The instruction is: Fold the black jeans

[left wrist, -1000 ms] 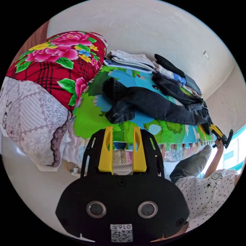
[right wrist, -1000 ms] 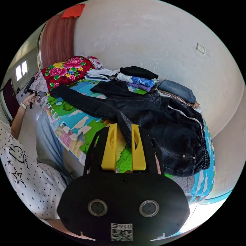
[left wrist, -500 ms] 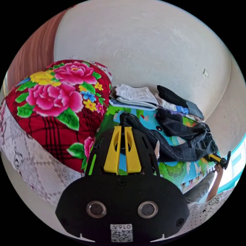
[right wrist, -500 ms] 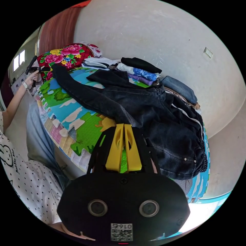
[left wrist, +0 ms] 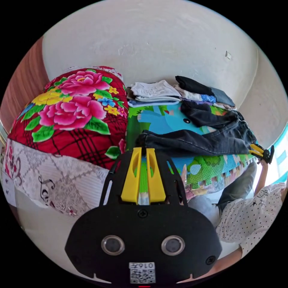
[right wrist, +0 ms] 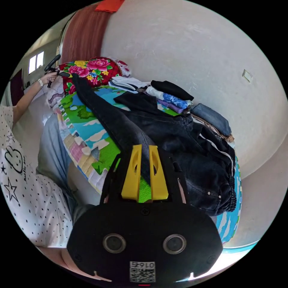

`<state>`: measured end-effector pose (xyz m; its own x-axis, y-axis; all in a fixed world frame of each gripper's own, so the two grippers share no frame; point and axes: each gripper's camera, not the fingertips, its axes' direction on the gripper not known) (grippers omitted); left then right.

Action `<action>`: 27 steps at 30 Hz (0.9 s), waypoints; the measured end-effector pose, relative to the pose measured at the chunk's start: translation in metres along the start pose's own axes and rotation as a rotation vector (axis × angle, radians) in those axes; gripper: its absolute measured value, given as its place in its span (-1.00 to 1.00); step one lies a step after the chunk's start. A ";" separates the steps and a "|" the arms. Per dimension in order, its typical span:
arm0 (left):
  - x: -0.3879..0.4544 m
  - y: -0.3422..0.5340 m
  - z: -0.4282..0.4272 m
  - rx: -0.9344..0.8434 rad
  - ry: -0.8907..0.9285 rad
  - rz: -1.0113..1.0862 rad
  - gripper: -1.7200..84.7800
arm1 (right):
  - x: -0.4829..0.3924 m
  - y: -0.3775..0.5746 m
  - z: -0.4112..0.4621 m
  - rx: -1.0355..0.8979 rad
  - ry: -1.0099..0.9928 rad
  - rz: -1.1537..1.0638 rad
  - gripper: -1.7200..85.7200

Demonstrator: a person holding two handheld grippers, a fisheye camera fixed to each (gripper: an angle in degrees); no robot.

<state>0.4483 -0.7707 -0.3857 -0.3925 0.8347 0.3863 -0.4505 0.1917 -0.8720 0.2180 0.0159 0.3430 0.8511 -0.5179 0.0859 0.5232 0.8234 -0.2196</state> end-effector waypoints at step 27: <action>0.083 0.135 0.039 -0.114 0.193 0.096 -0.79 | -0.051 -0.050 0.064 -0.136 -0.196 -0.042 -0.93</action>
<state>0.3236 -0.6953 -0.4595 -0.2641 0.9329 0.2449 -0.3204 0.1547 -0.9346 0.1508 0.0161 0.4122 0.8277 -0.4854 0.2815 0.5591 0.7564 -0.3395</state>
